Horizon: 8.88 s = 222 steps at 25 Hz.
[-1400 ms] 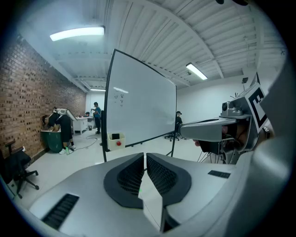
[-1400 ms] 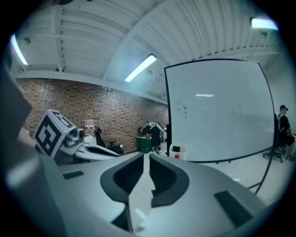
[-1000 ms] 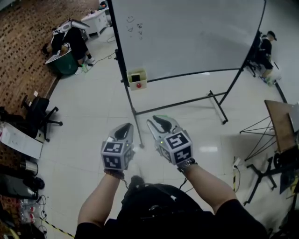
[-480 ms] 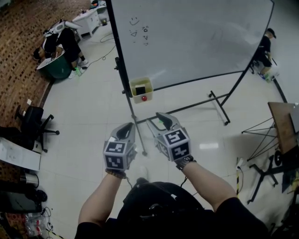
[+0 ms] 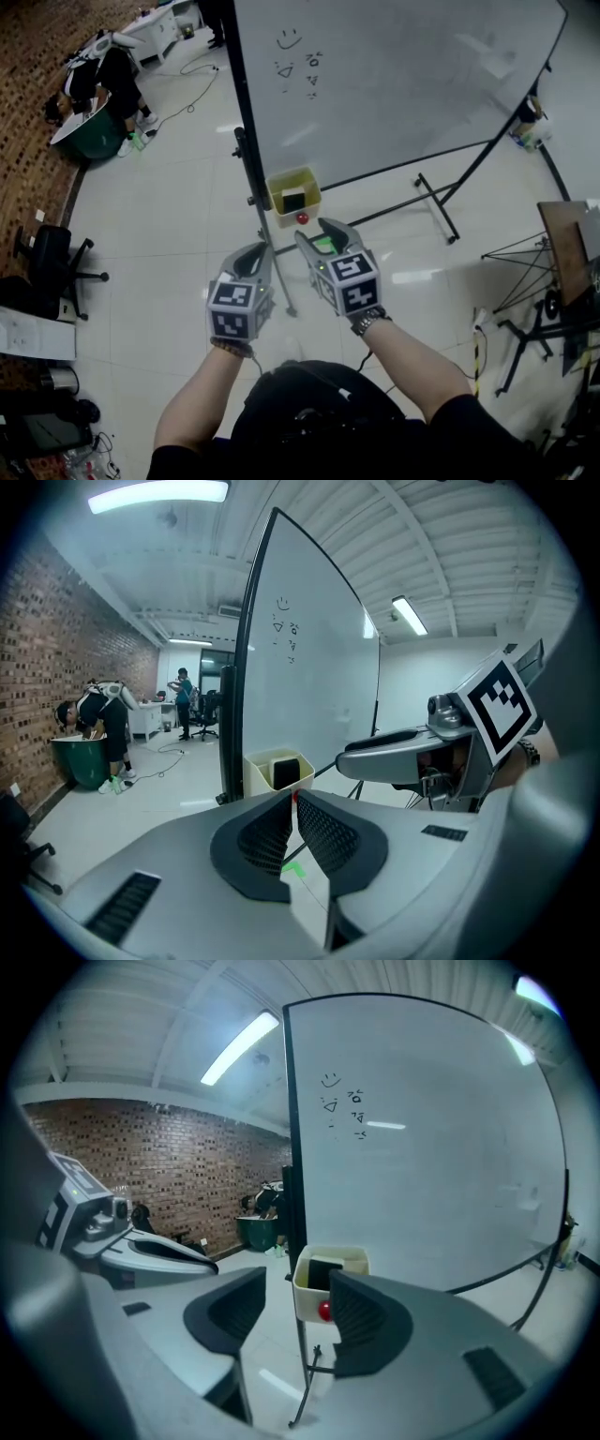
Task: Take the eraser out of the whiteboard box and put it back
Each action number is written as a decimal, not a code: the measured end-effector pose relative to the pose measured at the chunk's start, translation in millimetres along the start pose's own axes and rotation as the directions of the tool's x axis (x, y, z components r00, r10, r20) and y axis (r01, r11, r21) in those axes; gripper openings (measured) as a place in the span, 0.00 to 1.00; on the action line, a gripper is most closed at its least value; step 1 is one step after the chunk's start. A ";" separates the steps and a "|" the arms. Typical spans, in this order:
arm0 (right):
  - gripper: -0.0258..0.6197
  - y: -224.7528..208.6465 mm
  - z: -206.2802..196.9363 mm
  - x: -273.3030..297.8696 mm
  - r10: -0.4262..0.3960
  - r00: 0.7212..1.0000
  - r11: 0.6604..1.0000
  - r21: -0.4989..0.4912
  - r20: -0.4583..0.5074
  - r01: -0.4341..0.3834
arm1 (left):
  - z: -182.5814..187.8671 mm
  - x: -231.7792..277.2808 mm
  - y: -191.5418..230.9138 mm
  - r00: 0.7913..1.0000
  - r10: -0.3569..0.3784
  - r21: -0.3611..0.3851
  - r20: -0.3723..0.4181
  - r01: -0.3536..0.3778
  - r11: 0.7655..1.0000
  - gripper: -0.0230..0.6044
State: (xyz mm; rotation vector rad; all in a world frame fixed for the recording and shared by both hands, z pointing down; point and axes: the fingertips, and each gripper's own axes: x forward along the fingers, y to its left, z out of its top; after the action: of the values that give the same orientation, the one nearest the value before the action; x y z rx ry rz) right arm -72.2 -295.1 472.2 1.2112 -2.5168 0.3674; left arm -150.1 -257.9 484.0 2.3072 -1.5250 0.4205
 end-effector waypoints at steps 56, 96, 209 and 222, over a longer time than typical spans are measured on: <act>0.47 -47.1 22.5 98.6 -0.195 0.979 0.981 0.008 -0.061 0.195 | 8.4 57.5 81.8 0.999 -0.032 -0.028 -0.014 0.032 0.999 0.04; 0.46 -33.2 13.4 -177.4 0.037 0.989 0.998 -0.061 0.142 -0.029 | -15.9 -60.9 -143.0 0.988 0.120 0.059 0.092 -0.125 0.990 0.05; 0.46 -17.1 35.3 -86.0 0.093 0.990 0.994 -0.060 0.107 -0.087 | 4.3 -32.8 -48.2 0.983 0.158 -0.028 0.091 -0.156 0.987 0.04; 0.46 -24.3 77.1 12.0 -0.009 0.994 0.999 -0.036 0.107 0.013 | 32.9 22.6 43.9 0.994 0.067 -0.003 0.082 -0.067 0.998 0.04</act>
State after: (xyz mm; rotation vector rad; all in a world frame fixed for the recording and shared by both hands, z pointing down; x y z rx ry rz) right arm -73.6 -346.3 408.6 1.2616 -2.5938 0.2594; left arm -180.2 -306.9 469.3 2.3046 -1.6445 0.3466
